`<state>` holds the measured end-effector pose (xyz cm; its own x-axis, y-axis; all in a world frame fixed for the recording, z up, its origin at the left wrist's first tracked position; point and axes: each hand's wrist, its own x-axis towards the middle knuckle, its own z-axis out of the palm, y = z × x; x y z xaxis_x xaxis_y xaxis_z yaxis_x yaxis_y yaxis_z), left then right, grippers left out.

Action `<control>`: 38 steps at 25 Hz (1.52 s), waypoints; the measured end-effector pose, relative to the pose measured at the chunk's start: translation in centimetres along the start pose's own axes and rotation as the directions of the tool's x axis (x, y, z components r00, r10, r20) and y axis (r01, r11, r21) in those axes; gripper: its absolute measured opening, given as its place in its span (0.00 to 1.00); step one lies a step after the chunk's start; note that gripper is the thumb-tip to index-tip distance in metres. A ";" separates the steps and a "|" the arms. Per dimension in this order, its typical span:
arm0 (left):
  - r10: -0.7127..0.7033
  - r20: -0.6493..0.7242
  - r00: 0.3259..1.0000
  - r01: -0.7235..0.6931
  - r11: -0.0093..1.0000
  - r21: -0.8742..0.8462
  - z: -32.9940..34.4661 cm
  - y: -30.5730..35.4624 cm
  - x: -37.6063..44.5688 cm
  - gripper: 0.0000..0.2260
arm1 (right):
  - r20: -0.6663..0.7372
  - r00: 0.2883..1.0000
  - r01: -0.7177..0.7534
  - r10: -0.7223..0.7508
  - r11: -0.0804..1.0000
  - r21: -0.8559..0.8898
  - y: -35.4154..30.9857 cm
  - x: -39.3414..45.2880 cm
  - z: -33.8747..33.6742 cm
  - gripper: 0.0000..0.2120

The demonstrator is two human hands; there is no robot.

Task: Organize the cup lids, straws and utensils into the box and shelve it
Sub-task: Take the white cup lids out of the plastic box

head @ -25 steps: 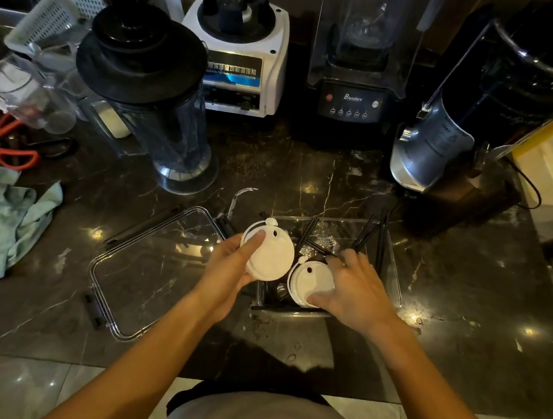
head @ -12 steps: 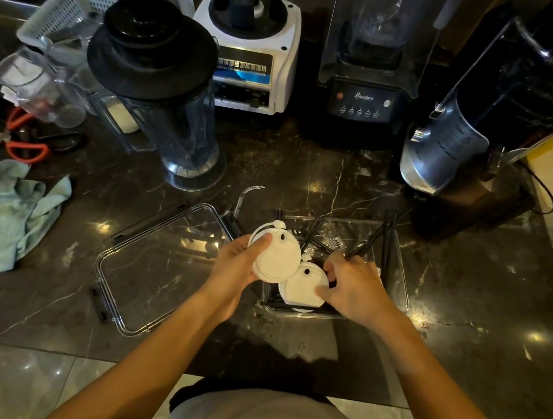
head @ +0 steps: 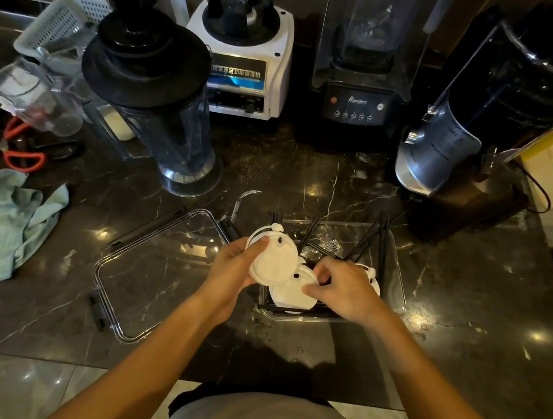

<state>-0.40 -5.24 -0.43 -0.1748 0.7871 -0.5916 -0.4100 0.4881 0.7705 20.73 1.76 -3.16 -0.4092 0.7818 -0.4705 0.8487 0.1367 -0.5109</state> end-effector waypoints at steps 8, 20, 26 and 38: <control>0.007 -0.025 1.000 -0.008 0.999 -0.042 0.3 0.2 0.8 0.14 | -0.333 0.924 0.072 0.185 0.773 0.630 0.7 -1.7 -5.2 0.05; -0.020 0.329 0.944 0.011 0.999 0.030 3.2 -0.4 0.7 0.22 | -0.148 0.981 0.032 0.126 0.647 0.762 -1.4 -3.6 -3.0 0.04; -0.069 0.287 0.955 0.048 0.996 0.078 3.9 -1.8 1.0 0.17 | -0.188 0.973 0.044 0.134 0.690 0.722 -0.7 -4.2 -2.5 0.07; -0.070 0.233 0.970 0.022 0.979 0.203 4.2 -1.5 0.8 0.13 | -0.224 0.967 0.087 0.122 0.667 0.740 0.3 -4.1 -0.9 0.05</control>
<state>3.85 -3.70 -1.05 0.0672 0.8173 -0.5723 -0.2233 0.5713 0.7898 22.96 -0.82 -0.70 -0.2171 0.9087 -0.3566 0.2826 -0.2911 -0.9140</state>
